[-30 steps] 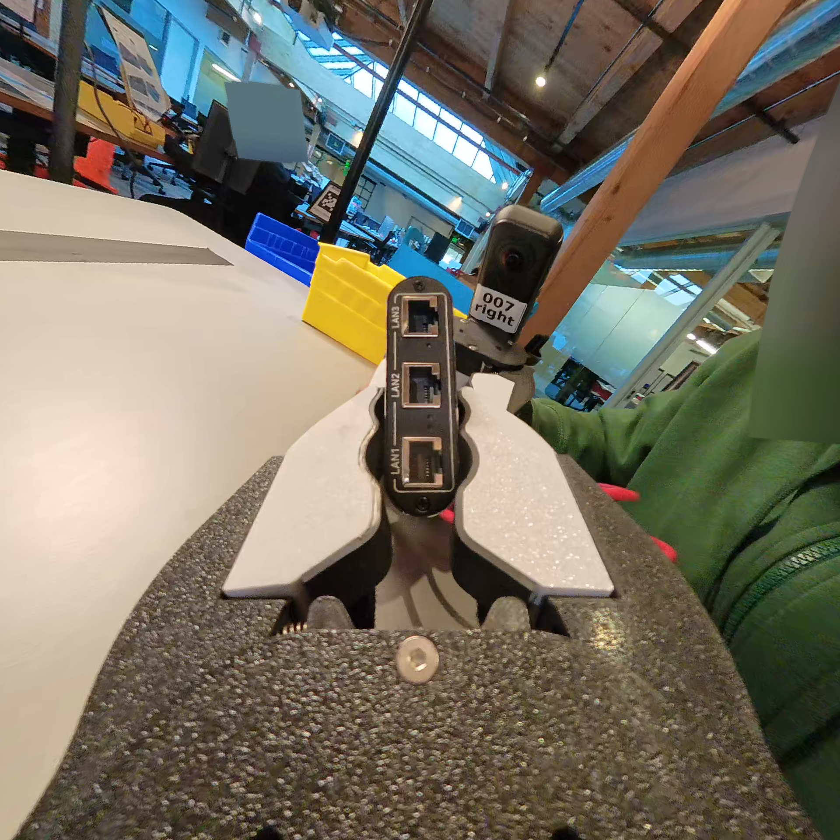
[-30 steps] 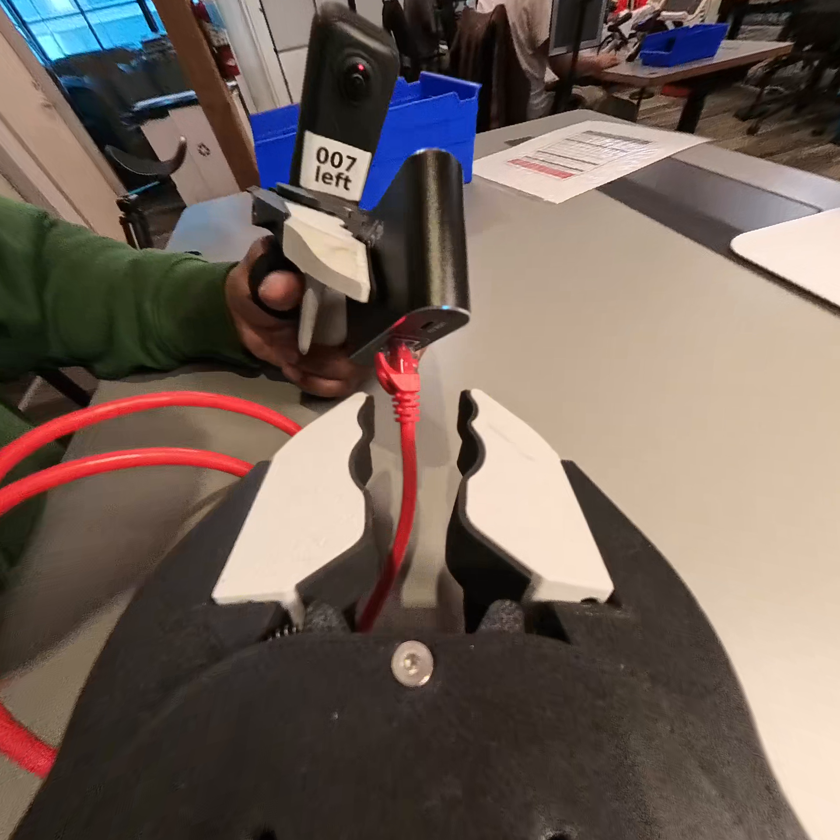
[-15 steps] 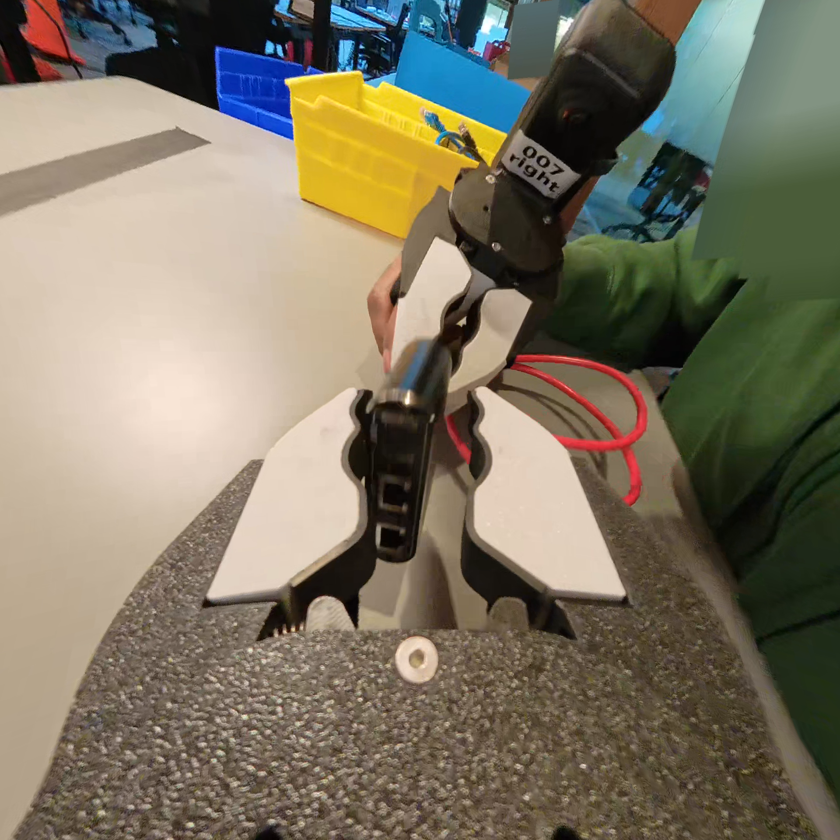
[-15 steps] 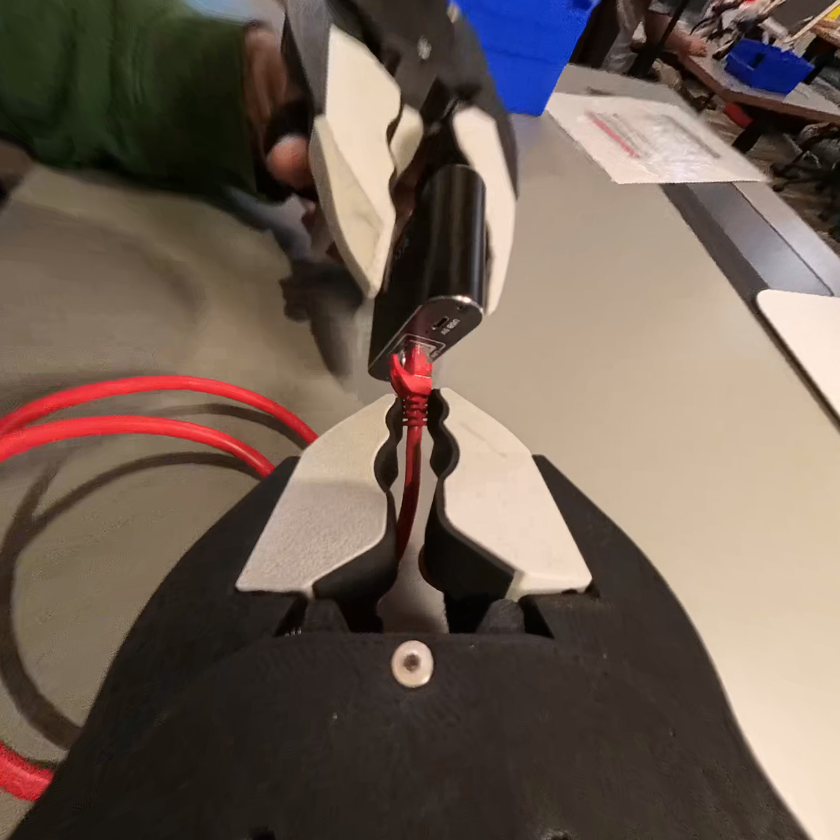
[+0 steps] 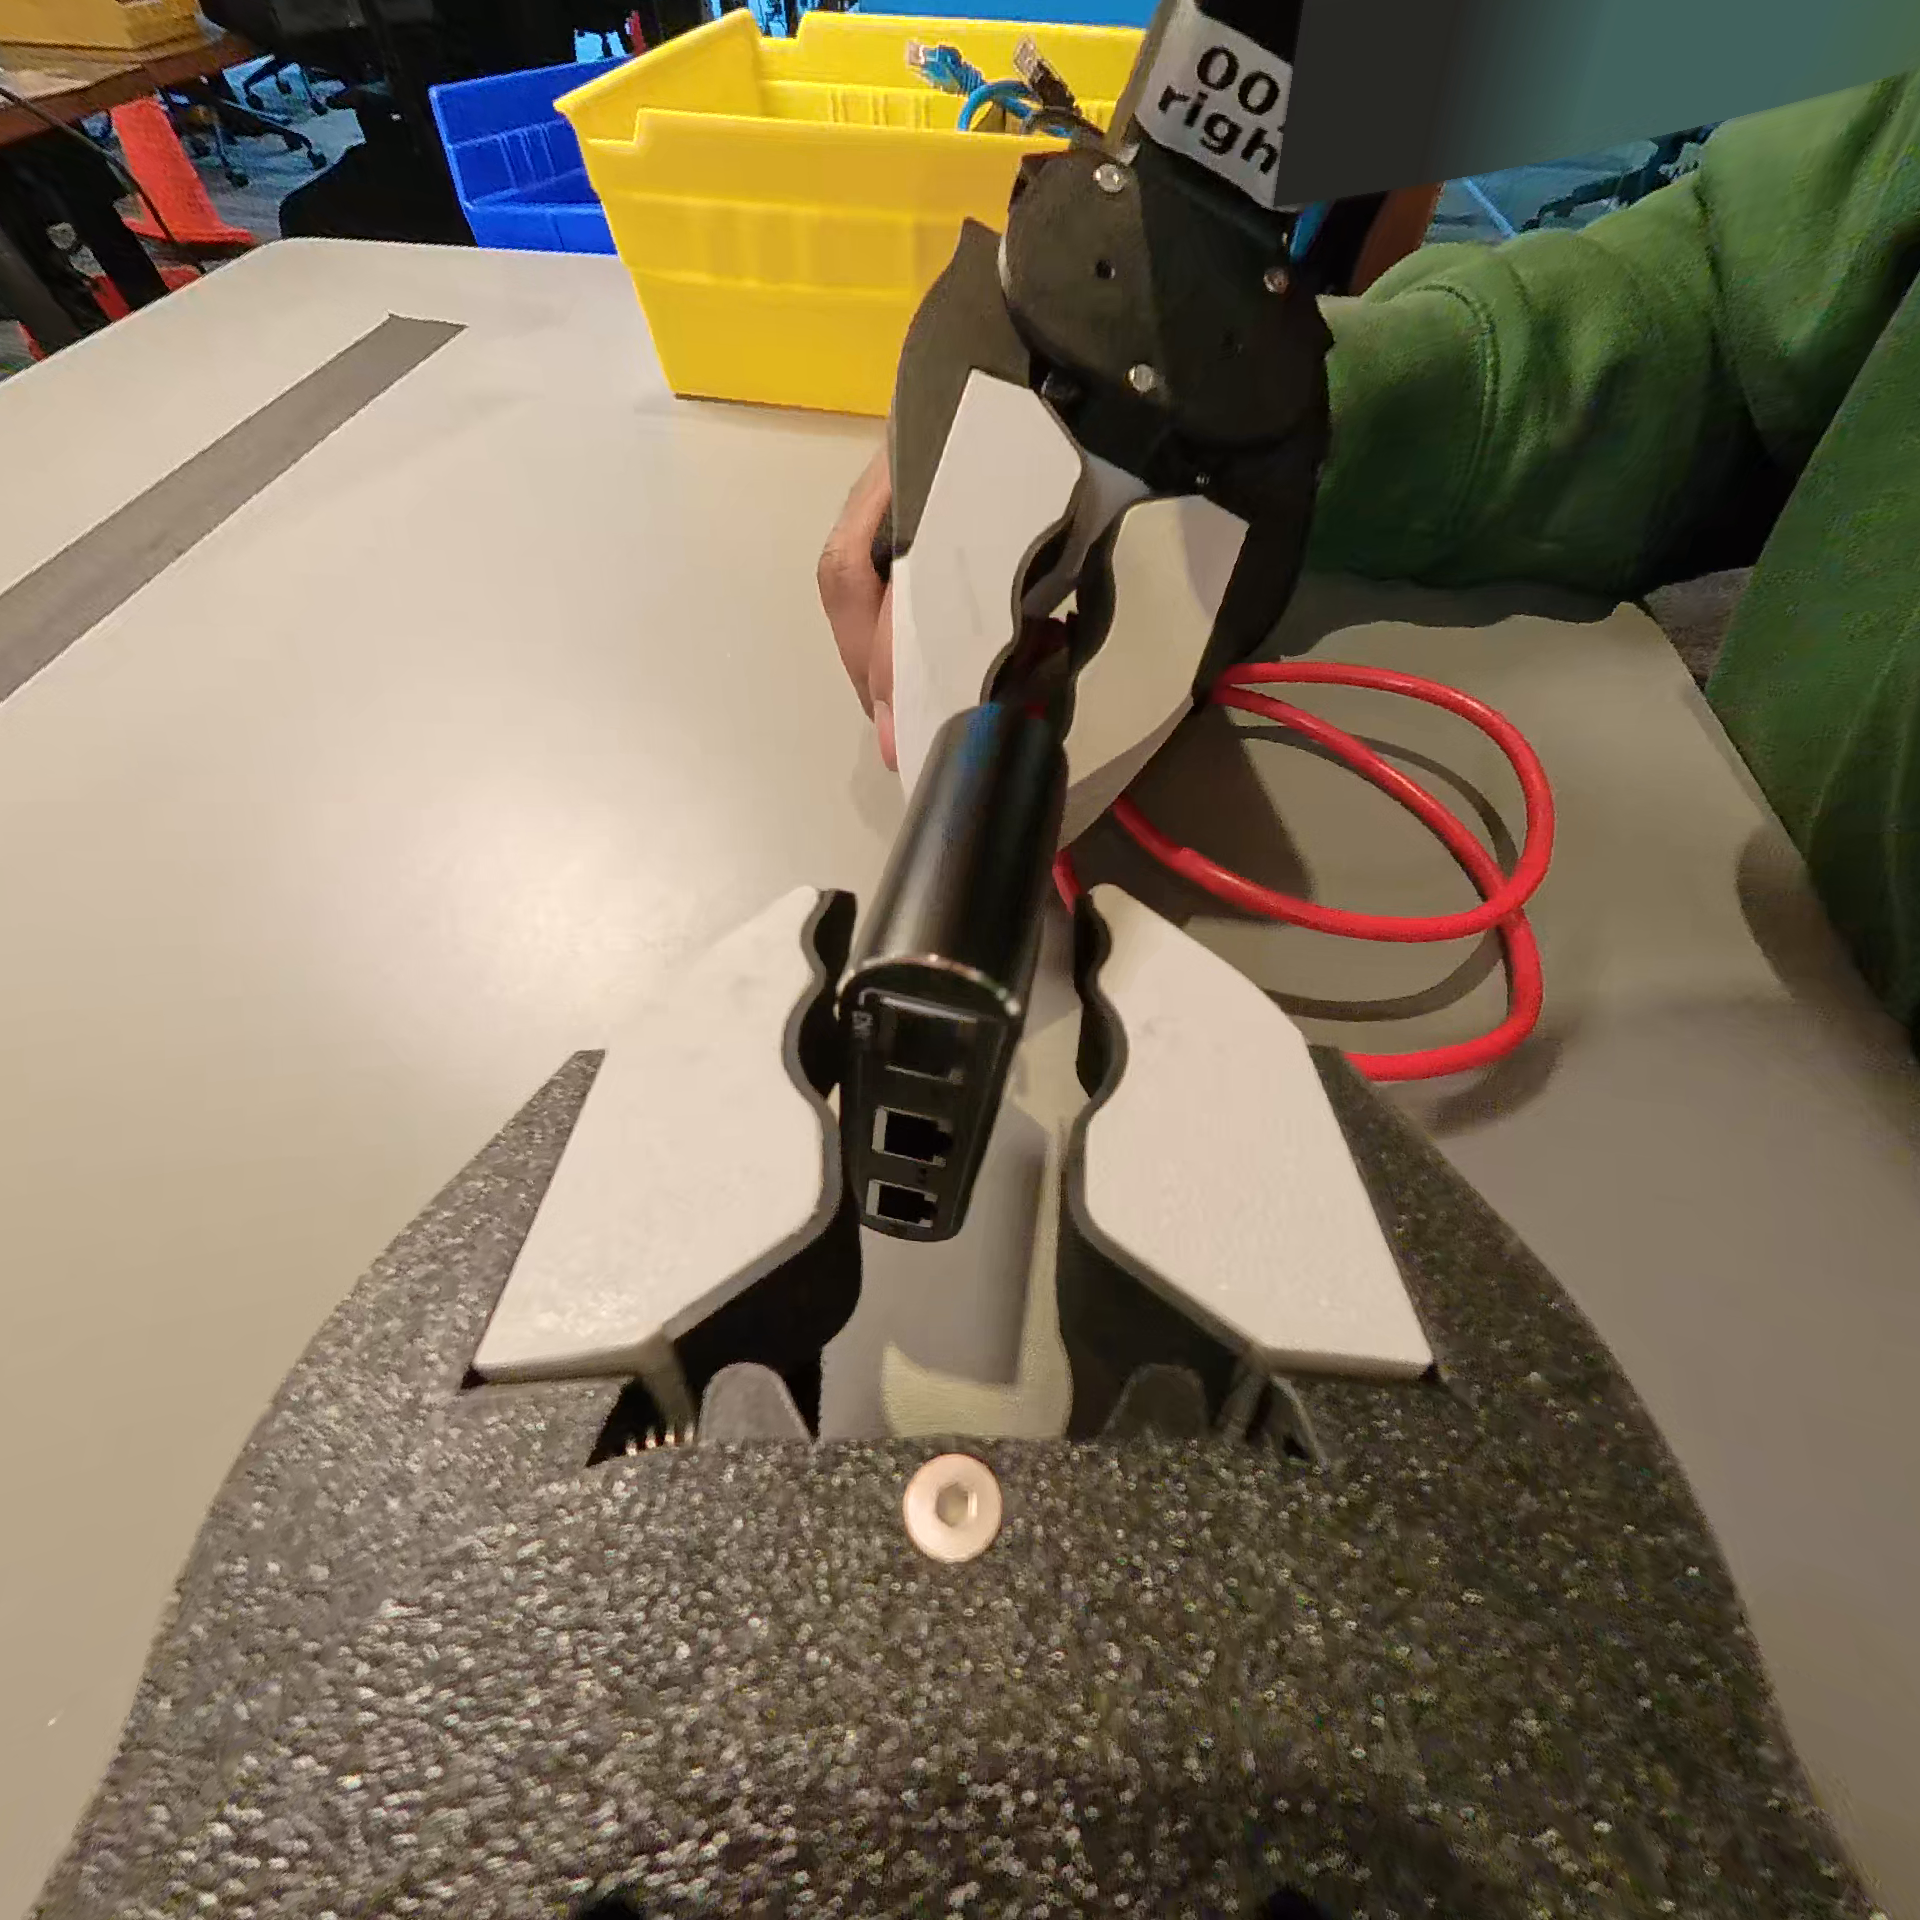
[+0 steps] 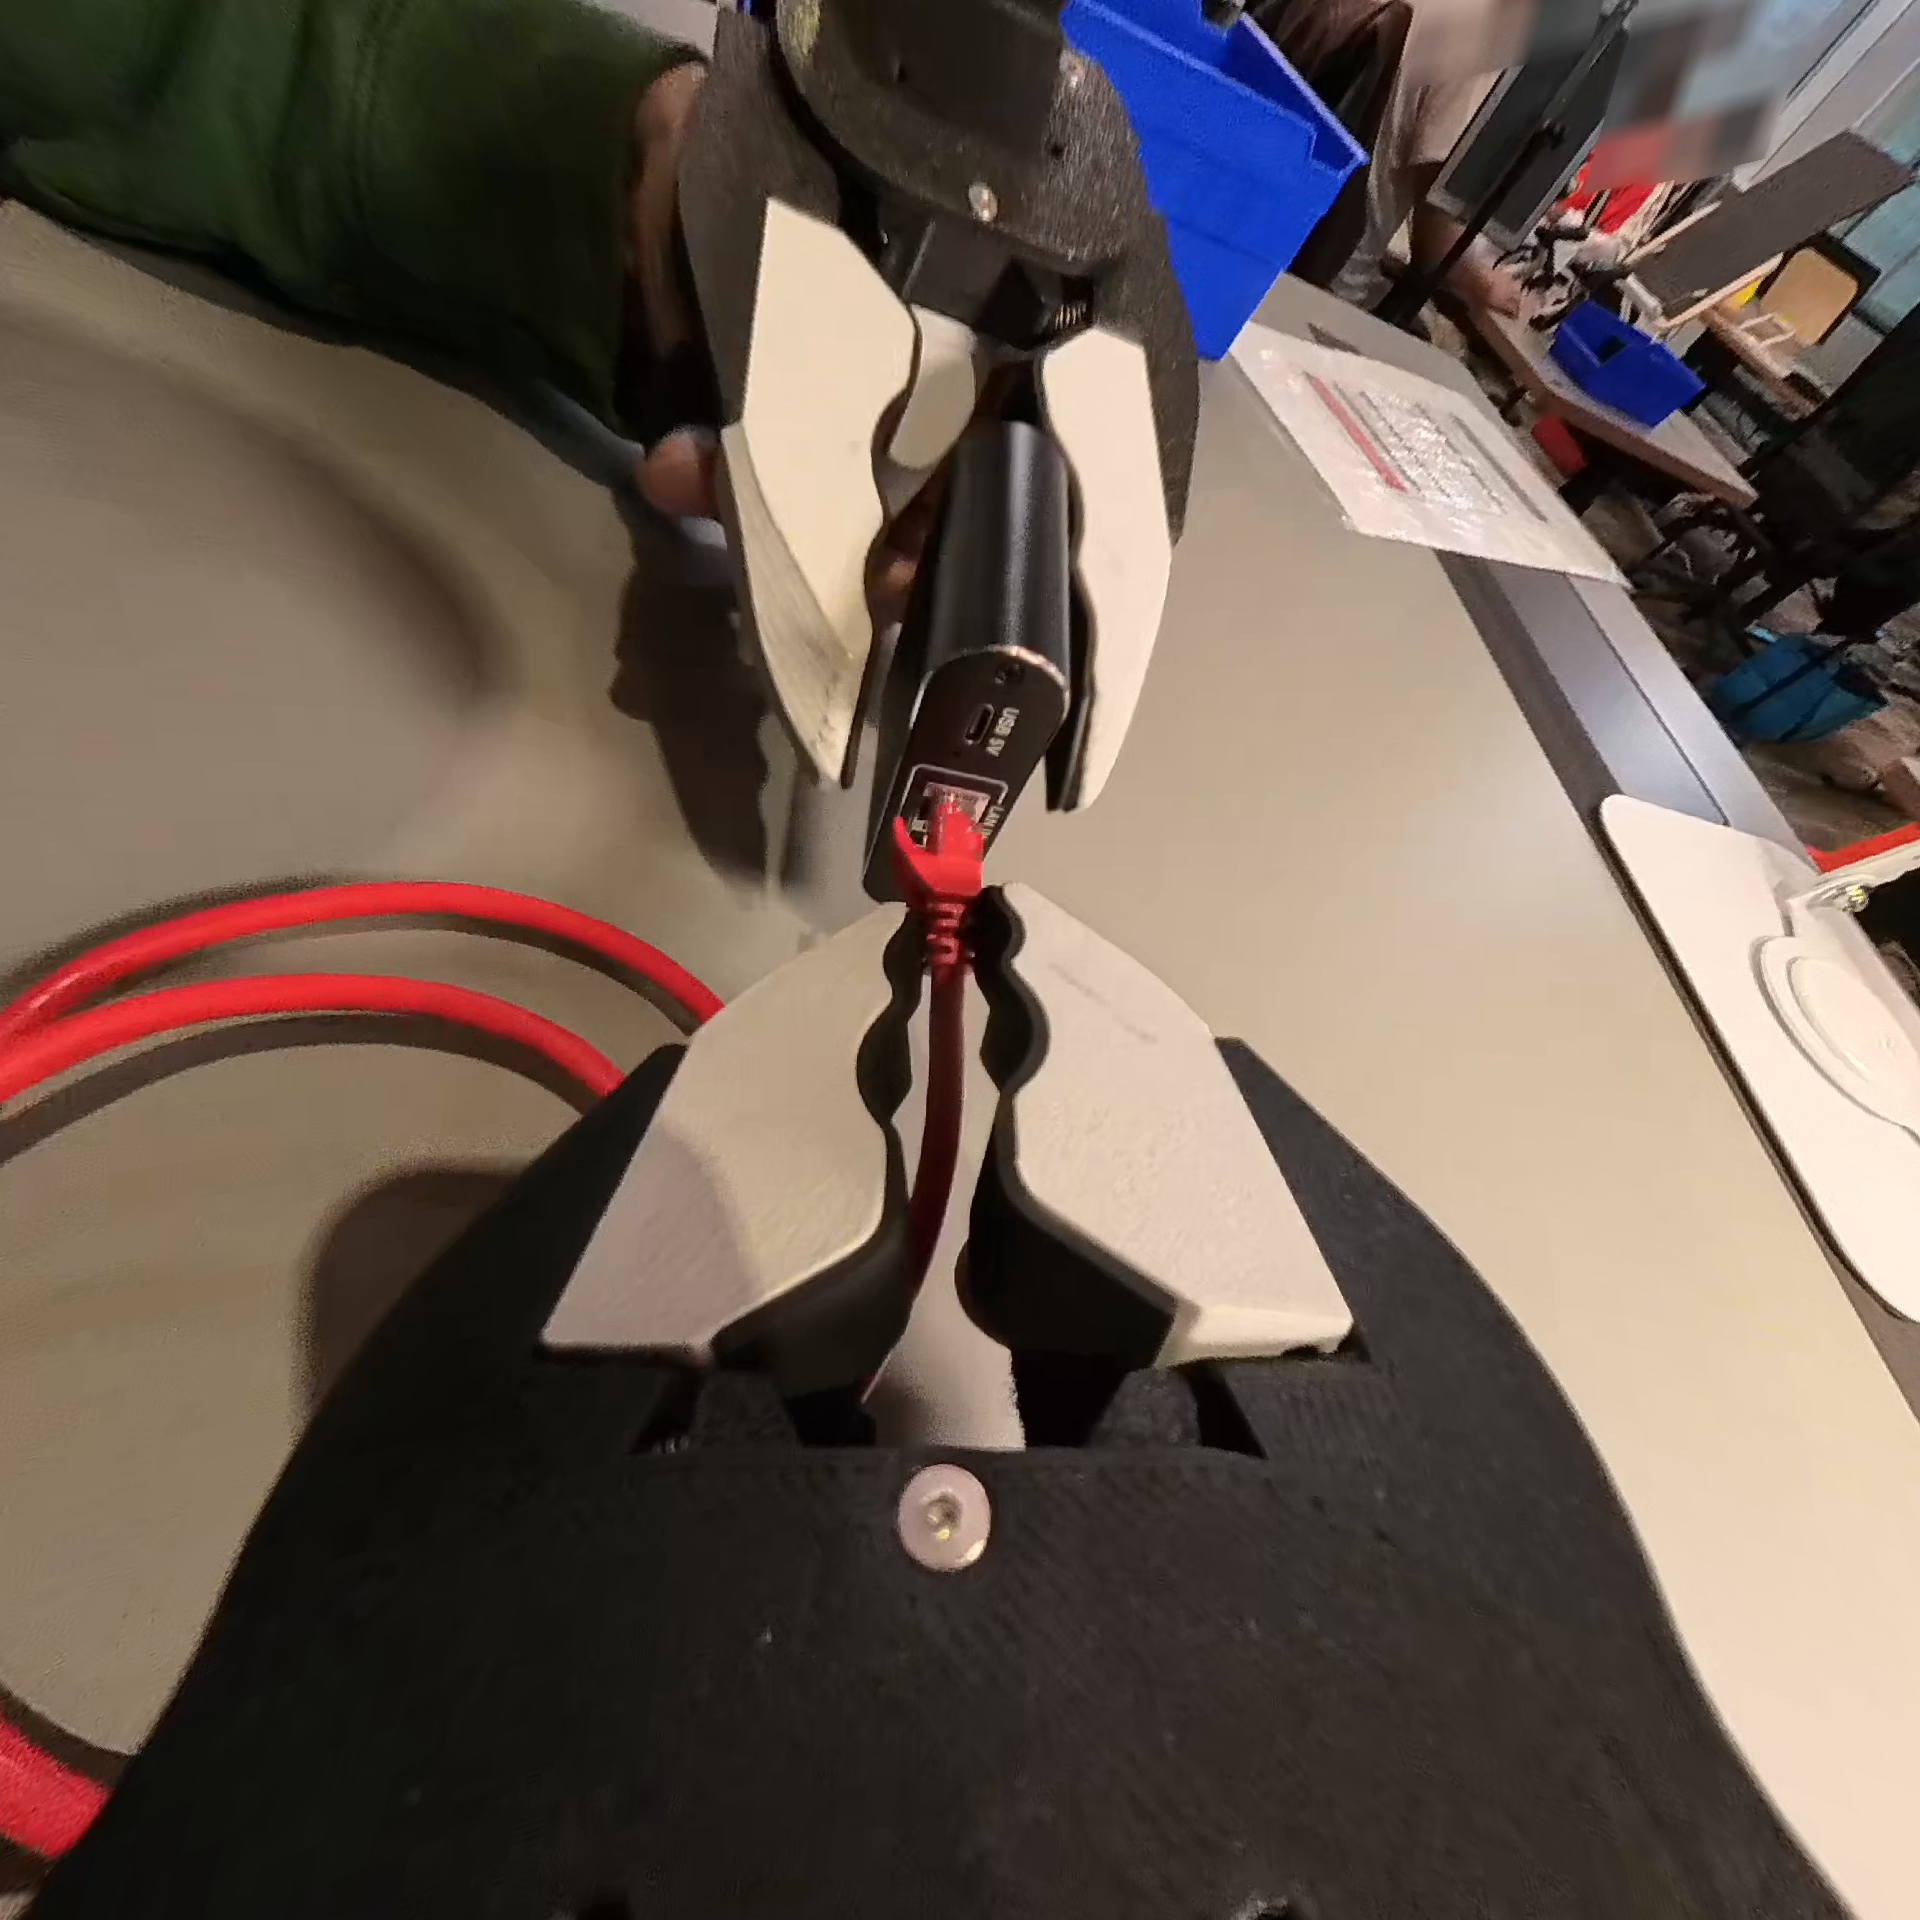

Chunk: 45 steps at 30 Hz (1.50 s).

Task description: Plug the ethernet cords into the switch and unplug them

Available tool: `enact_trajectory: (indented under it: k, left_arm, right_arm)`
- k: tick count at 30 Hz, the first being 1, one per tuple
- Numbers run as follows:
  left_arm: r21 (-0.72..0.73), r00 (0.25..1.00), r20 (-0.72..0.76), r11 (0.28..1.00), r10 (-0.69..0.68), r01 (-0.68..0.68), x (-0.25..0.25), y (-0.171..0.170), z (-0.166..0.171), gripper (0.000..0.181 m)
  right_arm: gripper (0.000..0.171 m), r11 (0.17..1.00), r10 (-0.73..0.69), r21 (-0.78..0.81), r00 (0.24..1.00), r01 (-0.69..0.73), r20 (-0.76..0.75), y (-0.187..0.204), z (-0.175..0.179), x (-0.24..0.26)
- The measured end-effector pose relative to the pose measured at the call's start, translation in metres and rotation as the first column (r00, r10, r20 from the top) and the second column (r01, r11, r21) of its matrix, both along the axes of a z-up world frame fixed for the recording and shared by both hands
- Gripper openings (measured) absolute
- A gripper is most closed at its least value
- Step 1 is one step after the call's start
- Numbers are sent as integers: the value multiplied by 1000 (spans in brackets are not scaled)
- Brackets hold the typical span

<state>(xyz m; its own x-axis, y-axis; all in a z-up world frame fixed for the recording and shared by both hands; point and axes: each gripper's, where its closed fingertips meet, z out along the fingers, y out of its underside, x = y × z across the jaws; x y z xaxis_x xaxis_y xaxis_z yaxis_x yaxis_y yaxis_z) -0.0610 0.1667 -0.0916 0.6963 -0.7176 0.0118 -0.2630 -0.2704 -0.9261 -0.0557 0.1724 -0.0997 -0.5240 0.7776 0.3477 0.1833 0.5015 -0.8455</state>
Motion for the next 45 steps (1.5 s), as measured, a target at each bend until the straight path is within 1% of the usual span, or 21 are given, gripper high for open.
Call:
enact_trajectory:
  k: [2,8,9,10,12,13,18,21,25,31,34,37,41,45]
  left_arm:
    - [10,1000,-7,1000,0,0,0,-1,0,32]
    - [25,1000,-11,1000,-4,4,0,-2,2,28]
    - [32,1000,-14,999,-9,10,0,-3,2,28]
    - [43,1000,-30,999,-6,8,-1,-3,1,28]
    - [64,996,-89,998,0,6,-1,-2,-3,28]
    - [79,993,-118,997,0,10,-1,-2,-5,28]
    - [174,980,-200,985,20,16,1,0,-6,28]
    - [198,978,-207,980,21,21,1,0,-4,28]
    - [217,981,-190,976,32,10,-1,0,-1,28]
    - [231,983,-178,973,47,-5,-2,1,2,28]
    - [241,979,-196,971,54,-5,-2,0,1,28]
    - [249,975,-209,968,73,-19,-3,1,0,28]
    - [257,976,-196,966,94,-41,-5,3,2,28]
    - [259,963,-241,964,122,-57,-9,5,-3,28]
  right_arm:
    - [10,1000,10,-6,1000,-10,-6,-2,1,0]
    - [11,1000,-10,-7,1000,10,1,1,-1,-2]
    - [16,1000,7,-23,1000,-7,-1,-1,1,-1]
    - [26,998,27,-58,1000,-28,-4,-3,4,1]
    - [33,990,37,-138,999,-37,-2,-4,11,2]
    - [35,988,35,-151,999,-36,-6,-3,12,2]
    - [30,996,37,-83,999,-37,5,-7,5,1]
    - [24,999,4,-35,1000,-5,-25,-4,5,-3]
    - [18,1000,7,-24,998,-8,-56,-7,8,-3]
    - [16,1000,-13,10,996,14,-87,-7,9,-6]
    - [16,999,-18,44,996,22,-85,-7,6,-7]
    - [15,991,-45,117,994,57,-100,-6,3,-10]
    - [14,982,-92,152,988,110,-120,-3,7,-13]
    - [15,972,-126,184,986,144,-110,1,4,-16]
